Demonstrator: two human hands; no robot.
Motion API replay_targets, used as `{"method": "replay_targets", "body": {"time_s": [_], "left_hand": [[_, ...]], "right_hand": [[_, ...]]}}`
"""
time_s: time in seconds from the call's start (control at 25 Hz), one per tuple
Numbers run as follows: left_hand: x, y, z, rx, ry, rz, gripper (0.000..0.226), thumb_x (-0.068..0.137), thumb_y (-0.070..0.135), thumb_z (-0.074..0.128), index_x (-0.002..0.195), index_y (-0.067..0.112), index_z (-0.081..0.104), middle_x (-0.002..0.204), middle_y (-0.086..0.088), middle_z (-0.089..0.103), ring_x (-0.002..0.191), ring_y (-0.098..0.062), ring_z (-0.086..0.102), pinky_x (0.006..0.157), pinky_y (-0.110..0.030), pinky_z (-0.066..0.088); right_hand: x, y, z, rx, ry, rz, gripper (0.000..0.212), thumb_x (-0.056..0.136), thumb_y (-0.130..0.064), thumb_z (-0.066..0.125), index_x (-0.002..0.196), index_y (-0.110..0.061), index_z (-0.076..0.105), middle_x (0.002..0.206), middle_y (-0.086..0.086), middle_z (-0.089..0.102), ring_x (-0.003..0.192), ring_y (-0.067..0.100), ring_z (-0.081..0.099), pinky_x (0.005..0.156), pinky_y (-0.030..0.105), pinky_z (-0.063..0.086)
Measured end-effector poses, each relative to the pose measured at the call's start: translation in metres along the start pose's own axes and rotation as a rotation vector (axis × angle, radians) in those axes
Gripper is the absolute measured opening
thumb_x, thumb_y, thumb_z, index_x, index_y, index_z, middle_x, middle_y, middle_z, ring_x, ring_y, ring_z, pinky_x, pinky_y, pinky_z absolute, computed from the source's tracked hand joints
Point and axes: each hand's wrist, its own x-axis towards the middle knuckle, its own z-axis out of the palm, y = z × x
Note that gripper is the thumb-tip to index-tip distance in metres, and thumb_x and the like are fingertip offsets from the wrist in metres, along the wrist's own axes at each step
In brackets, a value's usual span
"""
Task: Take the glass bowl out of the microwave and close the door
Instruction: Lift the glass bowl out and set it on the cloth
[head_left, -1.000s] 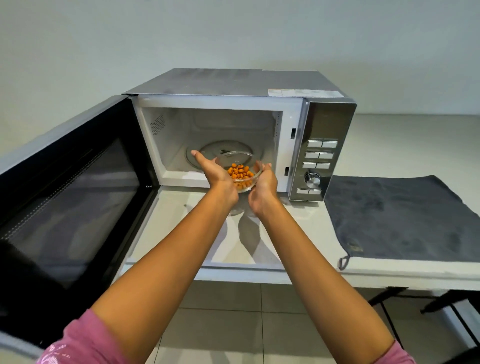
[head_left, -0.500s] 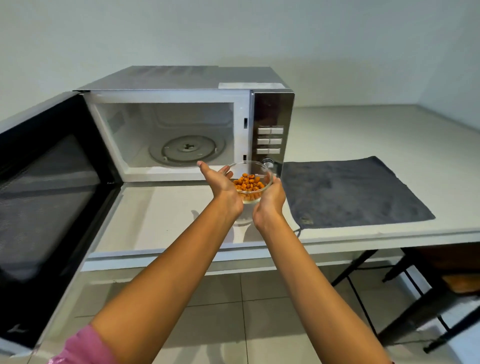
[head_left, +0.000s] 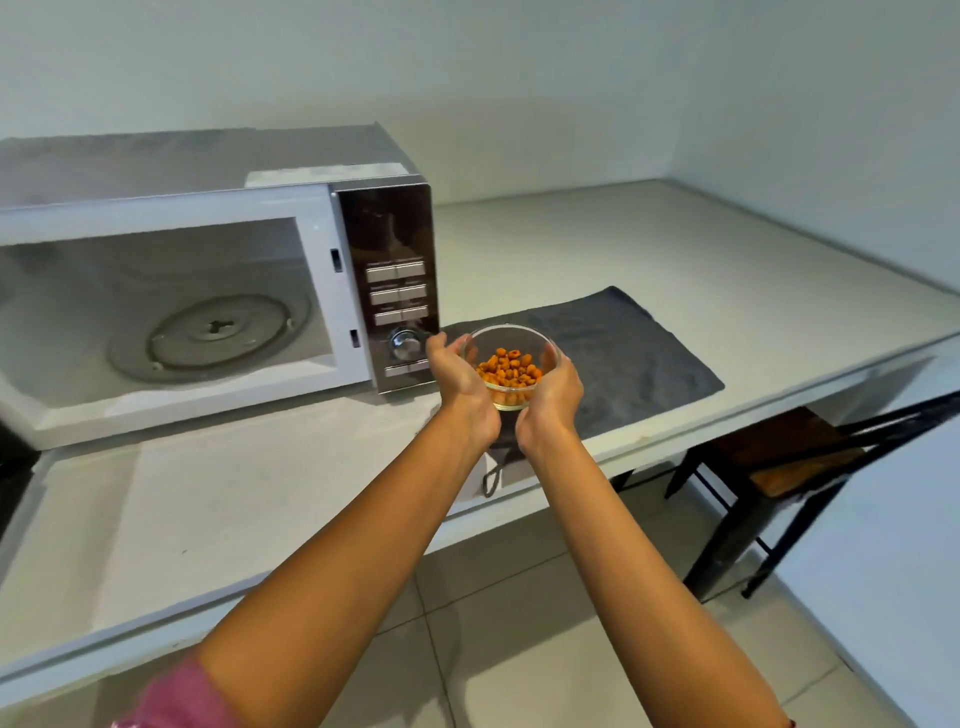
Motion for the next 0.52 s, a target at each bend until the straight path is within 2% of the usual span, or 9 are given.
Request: {"method": "replay_targets", "body": {"time_s": [0.08,0.16,0.36,0.52], "left_hand": [[0.011,-0.014,0.012,0.022,-0.017,-0.038,0.048,0.096,0.048,0.036,0.117,0.015,0.063,0.124,-0.007,0.061,0.102,-0.025,0.059,0.079,-0.038,0.048],[0.022,-0.025,0.023,0.048,-0.057,-0.086,0.049,0.096,0.053,0.035,0.114,0.016,0.062,0.112,-0.007,0.064,0.095,-0.026,0.062,0.071,-0.036,0.049],[0.048,-0.045,0.043,0.127,-0.136,-0.13,0.053,0.096,0.057,0.033,0.119,0.018,0.06,0.111,-0.012,0.066,0.095,-0.026,0.065,0.067,-0.035,0.05],[0.071,-0.051,0.054,0.19,-0.166,-0.133,0.051,0.096,0.059,0.032,0.121,0.021,0.056,0.107,-0.009,0.066,0.096,-0.026,0.064,0.068,-0.036,0.051]], "right_hand": [[0.019,-0.008,-0.006,-0.003,0.045,-0.043,0.027,0.1,-0.026,0.047,0.116,-0.02,0.068,0.114,0.007,0.07,0.103,0.025,0.067,0.081,0.038,0.059],[0.039,-0.016,-0.012,-0.009,0.101,-0.071,0.031,0.099,-0.026,0.047,0.121,-0.018,0.068,0.118,0.007,0.069,0.106,0.024,0.066,0.087,0.039,0.058],[0.081,-0.029,-0.017,-0.062,0.157,-0.106,0.035,0.1,-0.027,0.043,0.122,-0.017,0.068,0.119,0.008,0.069,0.105,0.023,0.065,0.077,0.032,0.055],[0.105,-0.036,-0.013,-0.093,0.173,-0.121,0.036,0.099,-0.025,0.041,0.117,-0.015,0.071,0.104,0.007,0.071,0.091,0.021,0.066,0.073,0.032,0.055]]}}
